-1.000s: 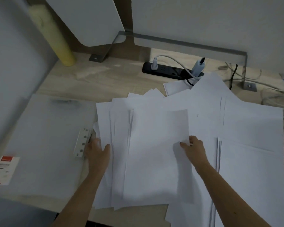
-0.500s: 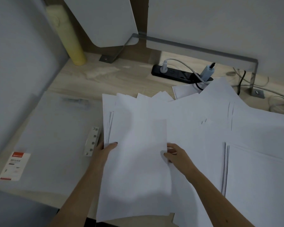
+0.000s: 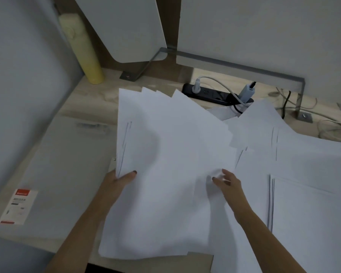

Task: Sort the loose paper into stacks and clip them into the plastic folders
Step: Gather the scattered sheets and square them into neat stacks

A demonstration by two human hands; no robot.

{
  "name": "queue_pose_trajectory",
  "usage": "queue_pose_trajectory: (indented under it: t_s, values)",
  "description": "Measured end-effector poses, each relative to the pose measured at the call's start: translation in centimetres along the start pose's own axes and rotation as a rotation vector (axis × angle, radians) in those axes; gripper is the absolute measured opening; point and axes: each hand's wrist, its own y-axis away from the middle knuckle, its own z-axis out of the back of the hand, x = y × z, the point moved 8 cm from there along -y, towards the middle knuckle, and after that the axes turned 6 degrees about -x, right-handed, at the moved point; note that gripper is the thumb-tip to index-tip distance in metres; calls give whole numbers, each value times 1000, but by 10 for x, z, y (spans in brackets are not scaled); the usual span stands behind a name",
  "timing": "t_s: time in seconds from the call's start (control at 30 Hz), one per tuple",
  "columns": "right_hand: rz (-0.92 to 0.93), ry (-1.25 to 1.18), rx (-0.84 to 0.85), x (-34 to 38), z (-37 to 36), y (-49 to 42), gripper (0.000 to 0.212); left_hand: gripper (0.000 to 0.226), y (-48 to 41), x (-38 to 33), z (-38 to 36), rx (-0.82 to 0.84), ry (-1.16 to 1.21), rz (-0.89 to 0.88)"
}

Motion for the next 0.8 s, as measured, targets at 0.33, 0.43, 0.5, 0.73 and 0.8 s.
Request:
queue_pose_trajectory:
  t_s: [0.33,0.43,0.5,0.73,0.8]
  values:
    - [-106,-324,131,20,-6,-3,49,17,-6,-11,47,46,110,33]
    - [-54,-222,229,26,-20,5,29,22,-8,8,41,56,132,118]
    - [-20,-115,188,24,-23,7,26,32,-7,22,29,87,113,158]
    - [-50,-34,196,4,-32,9,24,28,-3,42,6,130,93,226]
    - [-69,-49,190,-1,-33,7,31,32,-5,44,3,126,100,261]
